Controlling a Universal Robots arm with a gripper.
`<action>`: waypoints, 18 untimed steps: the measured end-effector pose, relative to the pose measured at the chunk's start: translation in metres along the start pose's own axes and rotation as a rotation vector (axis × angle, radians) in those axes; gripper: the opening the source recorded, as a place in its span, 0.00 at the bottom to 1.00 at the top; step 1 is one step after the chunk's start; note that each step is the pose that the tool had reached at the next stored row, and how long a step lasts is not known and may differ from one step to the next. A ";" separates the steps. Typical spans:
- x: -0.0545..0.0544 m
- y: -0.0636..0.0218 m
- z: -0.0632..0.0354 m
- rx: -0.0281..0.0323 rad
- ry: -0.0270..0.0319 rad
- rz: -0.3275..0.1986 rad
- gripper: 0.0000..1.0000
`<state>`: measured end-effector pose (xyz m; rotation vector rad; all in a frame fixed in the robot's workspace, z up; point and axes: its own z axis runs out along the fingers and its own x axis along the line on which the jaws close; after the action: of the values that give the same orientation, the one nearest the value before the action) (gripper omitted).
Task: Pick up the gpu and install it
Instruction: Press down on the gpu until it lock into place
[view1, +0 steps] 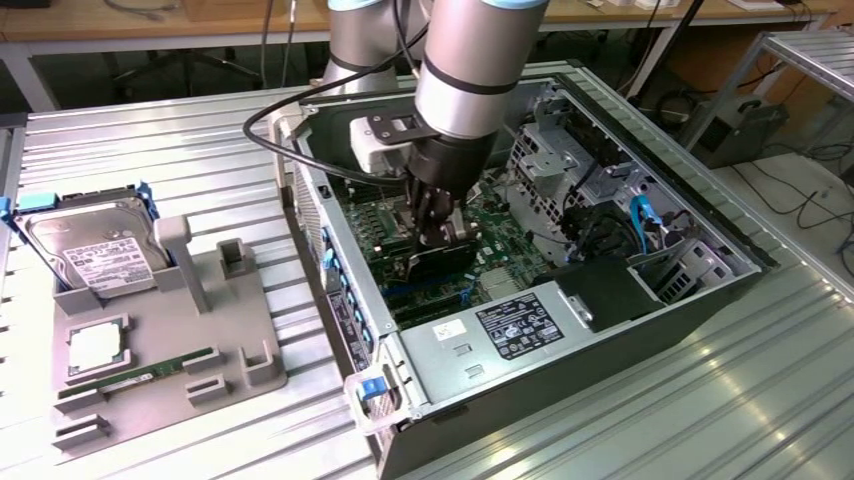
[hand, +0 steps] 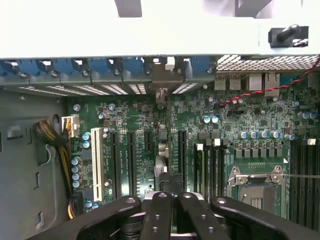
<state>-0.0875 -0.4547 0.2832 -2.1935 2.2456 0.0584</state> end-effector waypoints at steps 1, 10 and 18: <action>-0.002 0.0006 0.0010 -0.0001 0.0011 0.000 0.11; -0.005 0.0010 0.0061 -0.0013 0.0096 0.000 0.11; -0.005 0.0010 0.0126 -0.0014 0.0134 0.000 0.11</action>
<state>-0.0887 -0.4491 0.2709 -2.2010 2.2533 0.0455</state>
